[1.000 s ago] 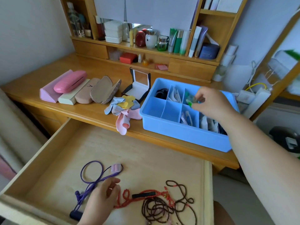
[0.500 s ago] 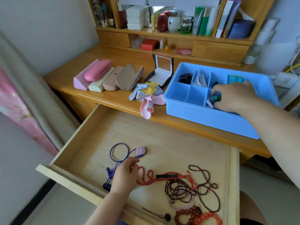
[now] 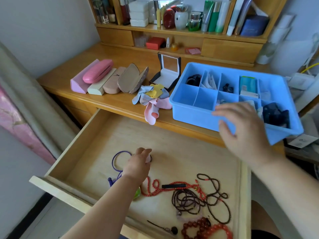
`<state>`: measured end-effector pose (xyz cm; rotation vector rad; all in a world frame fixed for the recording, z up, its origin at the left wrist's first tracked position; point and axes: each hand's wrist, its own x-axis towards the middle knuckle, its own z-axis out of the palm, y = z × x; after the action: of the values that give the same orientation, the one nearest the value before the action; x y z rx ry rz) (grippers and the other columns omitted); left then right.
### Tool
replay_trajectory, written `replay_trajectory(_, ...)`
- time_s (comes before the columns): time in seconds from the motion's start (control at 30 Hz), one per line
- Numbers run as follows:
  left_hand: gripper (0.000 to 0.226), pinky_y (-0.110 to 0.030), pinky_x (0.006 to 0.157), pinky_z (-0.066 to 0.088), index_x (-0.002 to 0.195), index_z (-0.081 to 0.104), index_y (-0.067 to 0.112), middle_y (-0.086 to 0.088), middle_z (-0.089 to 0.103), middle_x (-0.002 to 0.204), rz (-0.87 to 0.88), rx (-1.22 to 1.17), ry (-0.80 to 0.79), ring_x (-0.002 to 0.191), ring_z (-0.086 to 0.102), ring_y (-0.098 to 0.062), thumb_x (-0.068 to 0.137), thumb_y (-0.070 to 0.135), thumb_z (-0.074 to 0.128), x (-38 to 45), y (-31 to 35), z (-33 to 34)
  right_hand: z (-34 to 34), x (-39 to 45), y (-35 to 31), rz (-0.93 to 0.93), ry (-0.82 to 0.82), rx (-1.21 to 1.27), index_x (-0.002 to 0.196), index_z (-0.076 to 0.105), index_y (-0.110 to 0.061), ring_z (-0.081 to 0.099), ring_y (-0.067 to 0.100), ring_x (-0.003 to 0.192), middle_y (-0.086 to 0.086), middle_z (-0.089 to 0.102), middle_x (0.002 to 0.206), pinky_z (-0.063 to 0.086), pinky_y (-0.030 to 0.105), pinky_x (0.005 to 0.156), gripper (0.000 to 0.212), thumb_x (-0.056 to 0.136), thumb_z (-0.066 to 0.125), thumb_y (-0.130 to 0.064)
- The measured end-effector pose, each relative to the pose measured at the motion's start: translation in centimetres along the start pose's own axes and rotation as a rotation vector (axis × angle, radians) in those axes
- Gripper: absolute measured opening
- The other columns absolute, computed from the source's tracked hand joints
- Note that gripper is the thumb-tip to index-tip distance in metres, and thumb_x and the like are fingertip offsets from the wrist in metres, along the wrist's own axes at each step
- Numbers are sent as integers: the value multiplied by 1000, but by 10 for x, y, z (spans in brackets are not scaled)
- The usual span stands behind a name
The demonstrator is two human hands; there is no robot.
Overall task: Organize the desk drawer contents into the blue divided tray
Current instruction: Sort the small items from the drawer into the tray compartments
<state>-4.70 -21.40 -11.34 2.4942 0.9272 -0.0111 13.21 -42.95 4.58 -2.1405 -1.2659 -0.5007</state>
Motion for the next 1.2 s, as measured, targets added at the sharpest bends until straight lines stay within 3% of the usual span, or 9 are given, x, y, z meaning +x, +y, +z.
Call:
replay_trajectory(0.13, 38, -38, 87, 47, 122, 53, 18, -4, 50, 124, -4, 222, -84, 106, 55, -29, 87, 4, 44, 11, 2, 1, 27, -50, -29, -30, -210, 152, 106, 69, -16, 58, 7, 101, -10, 66, 105, 37, 18, 95, 22, 87, 57, -16)
replay_trajectory(0.33, 47, -19, 63, 52, 127, 47, 26, 8, 70, 98, -41, -845, -14, 66, 61, -8, 85, 32, 68, -32, 46, -19, 61, -69, -45, 556, -640, 543, 120, 55, -37, 64, -2, 80, -24, 61, 100, 52, 17, 77, 29, 91, 57, -36)
replay_trajectory(0.47, 63, -27, 64, 55, 127, 41, 35, 14, 66, 103, 188, -870, 29, 70, 62, -13, 77, 16, 75, -74, 63, -20, 73, -64, -61, 1004, -741, 1134, 118, 56, -20, 70, 17, 74, -3, 68, 89, 57, 29, 67, 27, 93, 58, -30)
replay_trajectory(0.63, 48, -18, 69, 53, 114, 51, 38, 14, 65, 101, 101, -801, 122, 81, 63, -12, 80, 9, 68, -85, 40, -15, 70, -63, -67, 957, -721, 1064, 118, 55, -21, 68, 20, 71, 8, 68, 101, 55, 27, 63, 29, 92, 56, -7)
replay_trajectory(0.7, 35, -10, 69, 45, 108, 55, 38, 17, 59, 103, 1, -444, 148, 86, 59, -9, 83, 15, 66, -76, 11, -19, 65, -58, -60, 967, -682, 1062, 112, 58, -18, 66, 19, 68, 10, 68, 103, 54, 26, 61, 26, 91, 54, -3)
replay_trajectory(0.87, 42, -25, 80, 43, 118, 51, 25, 2, 50, 120, -135, 239, -282, 106, 54, -18, 79, 35, 64, -64, -27, -18, 62, -65, -43, 996, -667, 1045, 103, 64, -14, 66, 17, 69, 13, 67, 103, 55, 27, 64, 20, 93, 51, -3)
replay_trajectory(1.0, 44, -23, 78, 45, 111, 54, 25, 6, 58, 108, -39, 156, -297, 96, 56, -13, 74, 44, 68, -68, -21, -13, 77, -97, -41, 941, -783, 826, 104, 60, -27, 69, 14, 71, 1, 70, 96, 57, 26, 67, 23, 91, 54, -10)
replay_trajectory(1.13, 38, -12, 69, 47, 101, 59, 28, 10, 62, 96, -62, -475, -372, 78, 57, 0, 69, 32, 80, -81, 9, -4, 93, -133, -43, 1041, -893, 793, 102, 62, -21, 67, 14, 67, 0, 72, 80, 53, 25, 63, 13, 91, 56, -16)
replay_trajectory(1.2, 39, -12, 70, 47, 100, 61, 28, 13, 60, 94, 23, -476, -421, 75, 56, 2, 68, 32, 81, -89, 23, 6, 100, -148, -48, 1081, -909, 807, 101, 63, -21, 67, 14, 69, 0, 71, 84, 54, 28, 63, 12, 93, 54, -19)
